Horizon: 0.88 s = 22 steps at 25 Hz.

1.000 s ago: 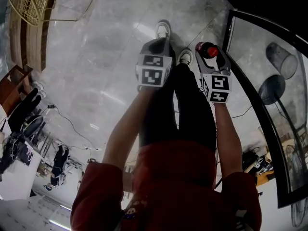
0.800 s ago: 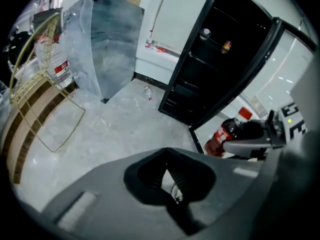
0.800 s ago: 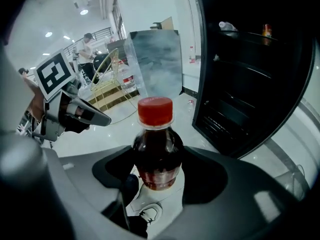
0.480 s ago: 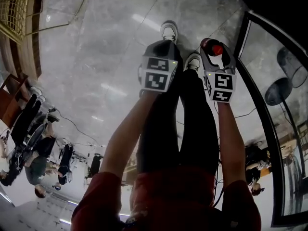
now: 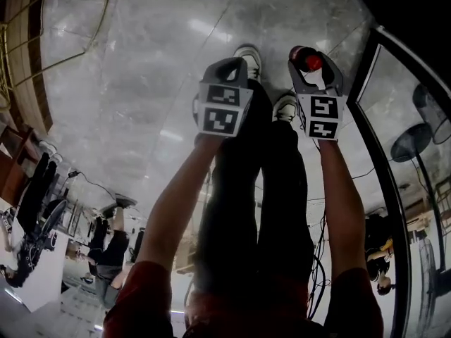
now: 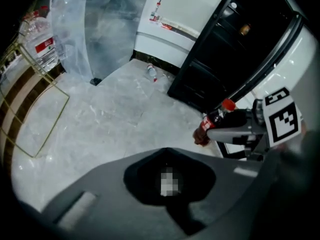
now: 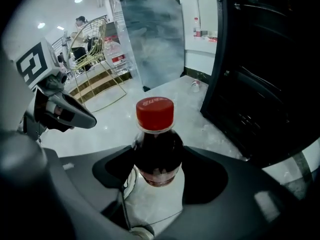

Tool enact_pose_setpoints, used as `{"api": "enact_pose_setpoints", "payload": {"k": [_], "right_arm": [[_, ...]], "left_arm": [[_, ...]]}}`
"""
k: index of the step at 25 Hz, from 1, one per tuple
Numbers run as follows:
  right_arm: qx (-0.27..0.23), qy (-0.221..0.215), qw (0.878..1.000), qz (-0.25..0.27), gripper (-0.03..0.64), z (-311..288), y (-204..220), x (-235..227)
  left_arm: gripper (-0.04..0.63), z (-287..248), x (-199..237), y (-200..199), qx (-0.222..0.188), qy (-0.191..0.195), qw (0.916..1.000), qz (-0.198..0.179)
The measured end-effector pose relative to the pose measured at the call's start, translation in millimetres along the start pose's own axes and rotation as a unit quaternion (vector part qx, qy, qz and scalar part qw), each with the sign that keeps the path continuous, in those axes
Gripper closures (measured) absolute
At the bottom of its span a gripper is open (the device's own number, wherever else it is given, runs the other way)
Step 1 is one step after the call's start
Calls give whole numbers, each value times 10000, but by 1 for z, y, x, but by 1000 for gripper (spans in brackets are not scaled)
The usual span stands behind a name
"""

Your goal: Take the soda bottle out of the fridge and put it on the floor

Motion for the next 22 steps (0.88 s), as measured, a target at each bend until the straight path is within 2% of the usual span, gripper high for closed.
{"api": "enact_pose_setpoints", "payload": {"k": [4, 10, 17, 22], "right_arm": [[-22, 35, 9998, -169, 319, -53, -1, -13], [-4, 51, 10000, -80, 319, -122, -9, -27], [5, 123, 9999, -85, 318, -181, -23, -42], [-105, 195, 9997, -128, 318, -200, -39, -49]], "left_arm": [[594, -40, 26, -8, -9, -31, 10000, -58], [594, -89, 51, -12, -20, 0, 9999, -105], [594, -130, 60, -12, 35, 83, 9996, -254], [594, -140, 62, -16, 27, 129, 9996, -244]]}}
Point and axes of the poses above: the fingertips, and each gripper's own axes: z backward along the fingers, x to its left, y out of its underside, the point moved 1 cm from there along z, backward along the fingers, and after that the axes turned 6 degrees about x, right-handed, at the moved point
